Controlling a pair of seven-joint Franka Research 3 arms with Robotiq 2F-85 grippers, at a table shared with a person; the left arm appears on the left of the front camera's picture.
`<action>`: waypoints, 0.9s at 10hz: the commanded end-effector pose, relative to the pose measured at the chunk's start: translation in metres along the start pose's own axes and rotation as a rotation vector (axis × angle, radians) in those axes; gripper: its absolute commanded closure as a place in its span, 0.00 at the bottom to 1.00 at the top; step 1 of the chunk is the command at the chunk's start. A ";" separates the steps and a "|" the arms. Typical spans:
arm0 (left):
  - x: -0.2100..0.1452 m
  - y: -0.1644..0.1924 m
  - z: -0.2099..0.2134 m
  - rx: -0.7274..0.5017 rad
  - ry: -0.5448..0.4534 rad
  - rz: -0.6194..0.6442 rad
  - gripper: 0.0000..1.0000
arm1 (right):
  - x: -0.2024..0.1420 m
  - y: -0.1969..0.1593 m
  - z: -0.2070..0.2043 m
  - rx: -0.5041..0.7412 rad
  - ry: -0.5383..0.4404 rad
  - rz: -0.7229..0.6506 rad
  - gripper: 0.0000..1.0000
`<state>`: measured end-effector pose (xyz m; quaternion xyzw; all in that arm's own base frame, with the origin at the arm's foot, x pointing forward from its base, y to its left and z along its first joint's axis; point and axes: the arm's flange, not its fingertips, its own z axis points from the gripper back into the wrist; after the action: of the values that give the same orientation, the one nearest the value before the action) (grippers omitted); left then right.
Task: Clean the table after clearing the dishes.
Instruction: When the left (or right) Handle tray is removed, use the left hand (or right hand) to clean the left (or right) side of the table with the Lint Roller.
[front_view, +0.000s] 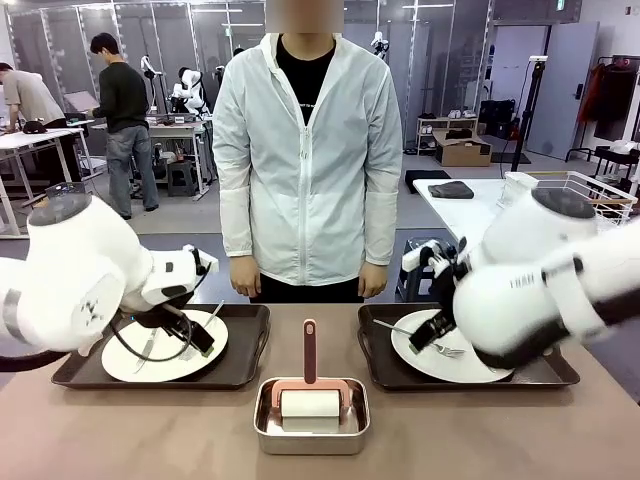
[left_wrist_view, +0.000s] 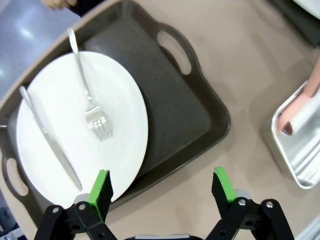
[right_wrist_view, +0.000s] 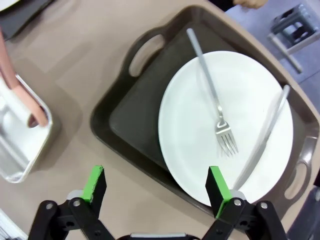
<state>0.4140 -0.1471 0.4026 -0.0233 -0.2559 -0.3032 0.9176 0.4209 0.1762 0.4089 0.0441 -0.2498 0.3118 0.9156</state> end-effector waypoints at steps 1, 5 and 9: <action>0.013 0.029 0.036 -0.149 0.046 -0.016 0.00 | 0.030 -0.030 0.027 0.162 0.049 -0.043 0.00; 0.015 0.087 0.076 -0.621 -0.015 0.029 0.00 | 0.044 -0.075 0.040 0.574 0.086 -0.202 0.00; -0.035 0.172 0.088 -1.031 -0.195 0.225 0.00 | -0.002 -0.140 0.042 0.909 0.074 -0.411 0.00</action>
<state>0.4319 0.0074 0.4848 -0.4937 -0.1674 -0.3153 0.7930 0.4755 0.0654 0.4536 0.4557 -0.0517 0.2170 0.8618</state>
